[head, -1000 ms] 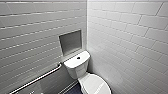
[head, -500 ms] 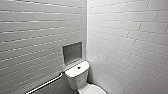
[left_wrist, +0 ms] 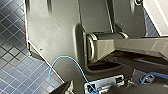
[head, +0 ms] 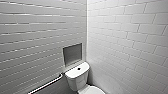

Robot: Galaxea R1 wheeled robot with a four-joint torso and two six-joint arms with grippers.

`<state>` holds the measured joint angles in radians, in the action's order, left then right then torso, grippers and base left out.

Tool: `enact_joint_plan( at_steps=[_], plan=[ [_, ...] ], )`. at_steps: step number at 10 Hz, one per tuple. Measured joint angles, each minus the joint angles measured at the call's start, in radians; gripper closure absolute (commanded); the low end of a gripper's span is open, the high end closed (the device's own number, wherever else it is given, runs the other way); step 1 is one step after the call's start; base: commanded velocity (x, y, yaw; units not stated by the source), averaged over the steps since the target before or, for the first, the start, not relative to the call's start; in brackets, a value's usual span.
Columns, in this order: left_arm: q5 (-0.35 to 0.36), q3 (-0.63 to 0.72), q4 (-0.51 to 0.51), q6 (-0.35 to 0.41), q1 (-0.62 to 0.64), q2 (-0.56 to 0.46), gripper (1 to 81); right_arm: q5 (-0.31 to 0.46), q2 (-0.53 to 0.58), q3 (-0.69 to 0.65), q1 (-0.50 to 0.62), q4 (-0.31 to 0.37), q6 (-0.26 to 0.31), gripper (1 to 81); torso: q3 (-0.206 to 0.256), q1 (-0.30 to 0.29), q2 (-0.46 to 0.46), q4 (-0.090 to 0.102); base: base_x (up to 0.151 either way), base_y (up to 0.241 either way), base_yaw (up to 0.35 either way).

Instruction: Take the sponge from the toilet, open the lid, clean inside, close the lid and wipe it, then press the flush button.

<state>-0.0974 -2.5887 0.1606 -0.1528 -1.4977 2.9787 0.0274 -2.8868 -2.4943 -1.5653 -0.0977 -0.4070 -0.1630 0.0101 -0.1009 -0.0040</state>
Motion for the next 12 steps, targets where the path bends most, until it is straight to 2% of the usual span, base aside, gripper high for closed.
enact_joint_plan(
  at_steps=[1, 2, 3, 5, 9, 12],
  plan=[
    [-0.001, 0.000, 0.000, 0.000, 0.004, 0.005, 1.0, 0.009, -0.002, -0.011, 0.000, 0.000, 0.020, 81.1, 0.000, 0.000, 0.000, 0.000, 0.000, 0.000, 0.000],
    [0.000, 0.000, 0.000, 0.000, 0.007, 0.006, 1.0, 0.031, -0.006, -0.014, 0.007, 0.001, 0.077, 81.1, 0.000, 0.000, 0.000, 0.000, 0.000, 0.000, 0.000],
    [0.000, 0.000, 0.000, 0.000, 0.007, 0.007, 1.0, 0.051, -0.007, -0.014, 0.013, 0.013, 0.160, 81.1, 0.000, 0.000, 0.000, 0.000, 0.000, 0.000, 0.000],
    [0.000, 0.000, 0.000, 0.000, 0.007, 0.003, 1.0, 0.062, -0.006, -0.009, 0.031, 0.094, 0.238, 81.1, 0.000, 0.000, 0.000, 0.000, 0.000, 0.000, 0.000],
    [0.004, 0.074, 0.000, 0.002, 0.007, -0.031, 1.0, 0.092, 0.008, 0.026, 0.064, 0.109, 0.244, 81.1, 0.000, 0.000, 0.000, 0.000, 0.000, 0.000, 0.000],
    [0.066, 0.183, 0.000, 0.002, 0.006, -0.124, 1.0, 0.018, 0.079, 0.217, 0.050, 0.109, 0.254, 81.1, 0.000, 0.000, 0.000, 0.000, 0.000, 0.000, 0.000]
  ],
)
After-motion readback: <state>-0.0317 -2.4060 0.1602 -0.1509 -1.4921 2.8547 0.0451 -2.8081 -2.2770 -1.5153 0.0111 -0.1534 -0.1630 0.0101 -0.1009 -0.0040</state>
